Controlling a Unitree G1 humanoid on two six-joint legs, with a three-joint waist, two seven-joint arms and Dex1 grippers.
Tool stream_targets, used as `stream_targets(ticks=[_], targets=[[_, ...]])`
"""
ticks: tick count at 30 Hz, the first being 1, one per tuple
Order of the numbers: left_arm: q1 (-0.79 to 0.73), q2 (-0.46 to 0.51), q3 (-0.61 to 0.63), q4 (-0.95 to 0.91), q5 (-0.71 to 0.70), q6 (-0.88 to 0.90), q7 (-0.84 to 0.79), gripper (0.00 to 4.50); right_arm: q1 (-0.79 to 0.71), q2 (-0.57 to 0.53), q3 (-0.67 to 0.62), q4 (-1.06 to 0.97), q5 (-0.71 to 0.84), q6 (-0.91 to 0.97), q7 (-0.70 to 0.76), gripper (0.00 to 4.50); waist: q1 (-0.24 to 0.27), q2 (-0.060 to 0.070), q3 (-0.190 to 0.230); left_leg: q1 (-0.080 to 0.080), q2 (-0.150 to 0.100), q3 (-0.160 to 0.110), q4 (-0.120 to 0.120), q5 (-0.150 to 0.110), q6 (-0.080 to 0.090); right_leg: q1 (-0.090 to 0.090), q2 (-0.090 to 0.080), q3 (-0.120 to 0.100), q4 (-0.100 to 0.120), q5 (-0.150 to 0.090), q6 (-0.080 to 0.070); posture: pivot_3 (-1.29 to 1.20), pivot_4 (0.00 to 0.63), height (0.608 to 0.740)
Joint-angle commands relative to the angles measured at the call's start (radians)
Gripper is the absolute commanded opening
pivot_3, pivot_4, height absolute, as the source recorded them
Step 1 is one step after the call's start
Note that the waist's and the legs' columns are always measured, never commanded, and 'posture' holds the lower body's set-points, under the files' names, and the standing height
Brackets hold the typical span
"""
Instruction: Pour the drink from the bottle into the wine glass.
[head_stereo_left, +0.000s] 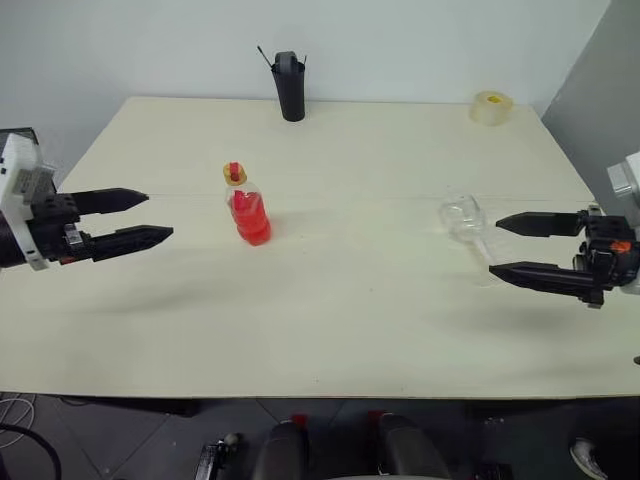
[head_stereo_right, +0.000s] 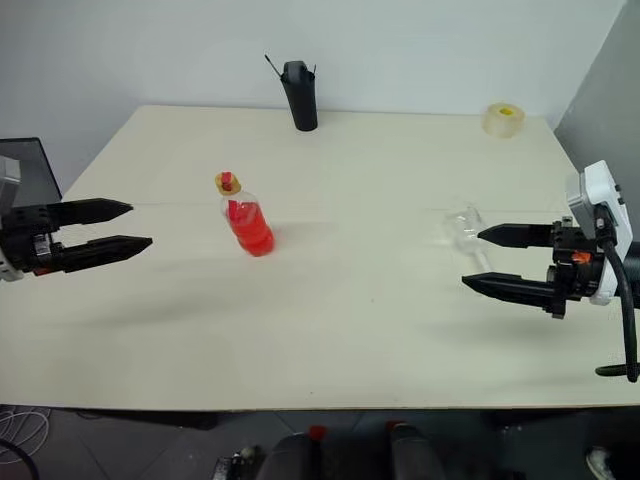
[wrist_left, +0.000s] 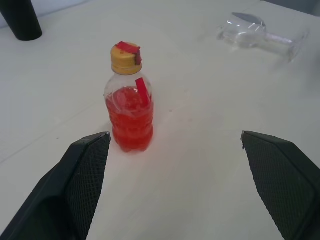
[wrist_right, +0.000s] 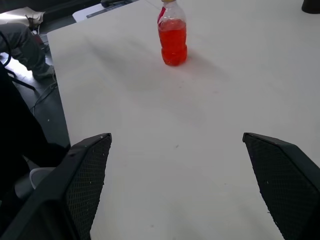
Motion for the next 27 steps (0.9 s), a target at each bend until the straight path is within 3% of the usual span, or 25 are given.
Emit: stream_targets(ticks=[1,8,16,22,27], targets=[[-0.043,0.009,0.006,0.003,0.010,-0.022,0.014,4.50,-0.034,0.014,-0.028,0.004,0.024,-0.022,-0.013,4.49,0.001,0.000,0.000,0.000,0.000,0.001,0.000,0.000,0.000,0.000,0.000,0.000,0.000,0.000,0.000,0.00,0.150,0.740],[0.001,-0.069,-0.005,-0.030,0.079,-0.072,0.134,4.50,-0.085,0.102,0.028,-0.072,0.105,0.007,-0.107,4.49,-0.001,0.000,0.000,0.000,0.001,0.003,0.000,0.000,0.000,-0.001,0.000,0.001,0.000,0.000,0.000,0.00,0.150,0.740],[0.038,-0.372,-0.046,-0.153,0.104,-0.097,0.413,4.50,-0.155,0.264,0.234,-0.180,0.076,-0.016,-0.272,4.49,0.003,-0.001,-0.001,-0.002,0.001,-0.002,0.001,0.000,0.000,0.000,-0.002,0.001,0.000,0.000,0.000,0.00,0.150,0.740],[0.034,-0.492,-0.101,-0.092,0.241,-0.261,0.566,4.50,-0.187,0.339,0.298,-0.197,0.079,-0.014,-0.348,4.49,0.004,-0.001,-0.001,-0.002,0.000,-0.004,0.001,0.000,0.000,0.000,-0.005,0.001,0.001,0.000,0.000,0.00,0.150,0.740],[0.021,-0.587,-0.124,-0.071,0.261,-0.341,0.620,4.50,-0.196,0.361,0.326,-0.219,0.090,-0.007,-0.374,4.49,0.005,-0.002,-0.001,-0.002,0.000,-0.005,0.001,0.000,0.000,0.000,-0.006,0.000,0.000,0.000,0.000,0.00,0.150,0.740]])
